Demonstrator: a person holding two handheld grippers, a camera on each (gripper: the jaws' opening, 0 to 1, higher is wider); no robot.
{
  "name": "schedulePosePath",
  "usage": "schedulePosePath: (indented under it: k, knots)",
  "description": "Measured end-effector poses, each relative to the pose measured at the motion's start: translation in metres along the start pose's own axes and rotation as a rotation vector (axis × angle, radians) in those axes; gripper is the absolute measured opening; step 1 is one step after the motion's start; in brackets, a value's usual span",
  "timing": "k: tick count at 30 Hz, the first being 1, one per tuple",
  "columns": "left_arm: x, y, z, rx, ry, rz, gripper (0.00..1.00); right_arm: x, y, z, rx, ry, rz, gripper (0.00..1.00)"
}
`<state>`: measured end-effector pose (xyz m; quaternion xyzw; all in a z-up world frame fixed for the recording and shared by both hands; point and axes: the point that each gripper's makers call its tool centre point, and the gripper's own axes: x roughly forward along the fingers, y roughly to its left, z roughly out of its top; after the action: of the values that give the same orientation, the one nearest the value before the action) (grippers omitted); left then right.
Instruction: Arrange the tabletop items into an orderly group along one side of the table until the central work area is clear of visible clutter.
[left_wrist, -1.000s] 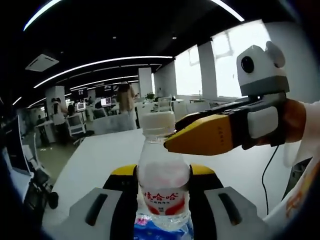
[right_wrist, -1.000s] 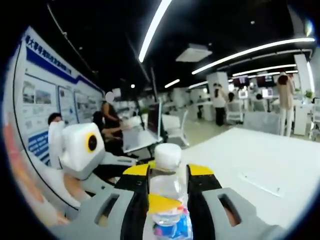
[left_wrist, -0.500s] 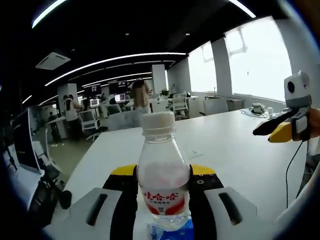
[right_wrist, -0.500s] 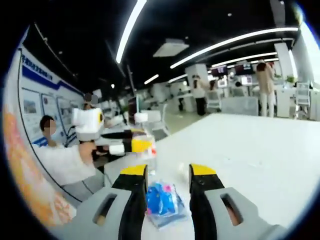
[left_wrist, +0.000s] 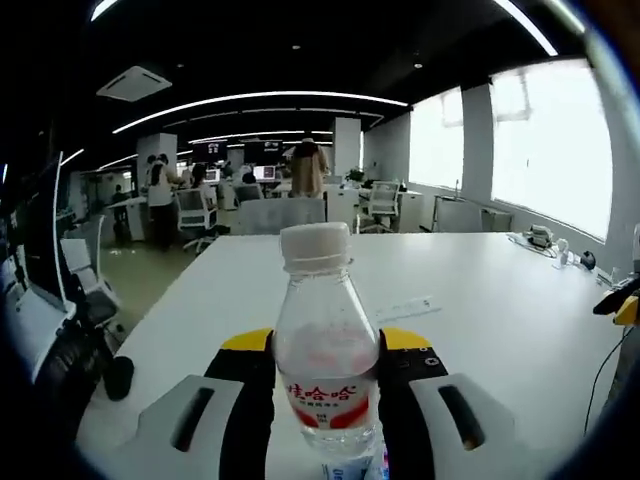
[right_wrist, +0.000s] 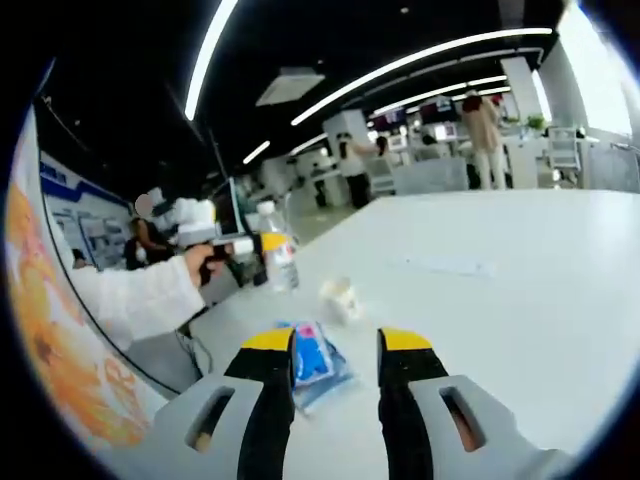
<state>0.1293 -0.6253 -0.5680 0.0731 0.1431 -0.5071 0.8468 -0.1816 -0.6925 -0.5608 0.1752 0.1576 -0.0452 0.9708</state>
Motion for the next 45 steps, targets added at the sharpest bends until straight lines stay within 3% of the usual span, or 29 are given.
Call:
schedulePosePath:
  k: [8, 22, 34, 45]
  knots:
    - [0.03, 0.014, -0.015, 0.032, 0.058, 0.006, 0.39, -0.008, -0.015, 0.001, 0.021, -0.009, -0.052, 0.29]
    - [0.07, 0.027, -0.059, -0.011, 0.177, 0.018, 0.39, 0.001, -0.014, -0.005, 0.034, 0.016, -0.043, 0.29]
    - [0.083, 0.016, -0.072, -0.009, 0.212, 0.004, 0.39, 0.005, -0.016, -0.009, 0.046, 0.034, -0.045, 0.29]
    - [0.087, 0.012, -0.076, -0.002, 0.219, 0.034, 0.39, 0.006, -0.018, -0.011, 0.049, 0.038, -0.041, 0.29]
